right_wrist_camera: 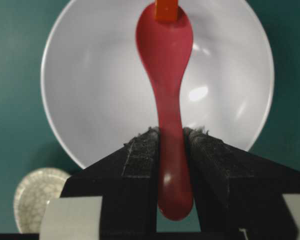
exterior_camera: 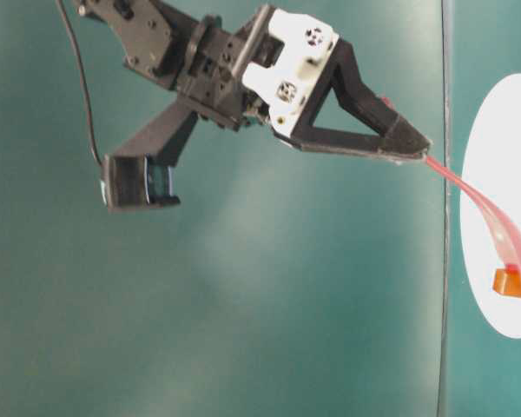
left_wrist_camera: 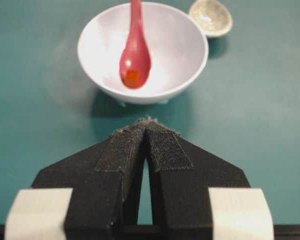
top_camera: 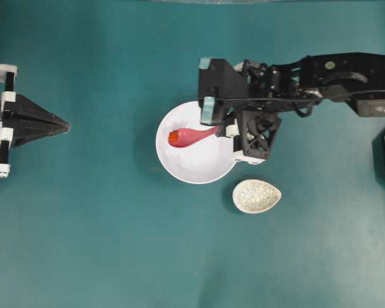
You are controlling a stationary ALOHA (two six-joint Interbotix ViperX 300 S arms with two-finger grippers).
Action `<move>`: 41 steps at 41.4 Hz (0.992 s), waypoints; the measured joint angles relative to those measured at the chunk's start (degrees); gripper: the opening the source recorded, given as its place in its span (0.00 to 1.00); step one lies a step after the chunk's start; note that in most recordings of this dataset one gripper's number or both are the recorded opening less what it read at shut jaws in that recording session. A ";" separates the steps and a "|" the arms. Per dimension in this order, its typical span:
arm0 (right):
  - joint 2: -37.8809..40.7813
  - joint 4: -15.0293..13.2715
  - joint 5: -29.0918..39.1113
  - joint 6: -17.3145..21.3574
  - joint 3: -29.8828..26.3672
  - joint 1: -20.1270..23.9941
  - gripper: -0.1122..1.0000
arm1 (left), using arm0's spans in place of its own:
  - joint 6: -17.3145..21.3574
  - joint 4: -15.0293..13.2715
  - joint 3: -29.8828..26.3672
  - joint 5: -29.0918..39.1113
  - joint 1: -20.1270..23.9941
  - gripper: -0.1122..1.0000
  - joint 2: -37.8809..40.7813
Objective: Grip the spoon and scoop the red block from the bowl with right arm.
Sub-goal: 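Drag the spoon under the red cube and tilt it up to scoop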
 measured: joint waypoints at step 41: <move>-9.14 3.78 -19.95 0.00 16.61 1.58 0.32 | 0.00 0.00 0.00 0.09 0.00 0.10 0.00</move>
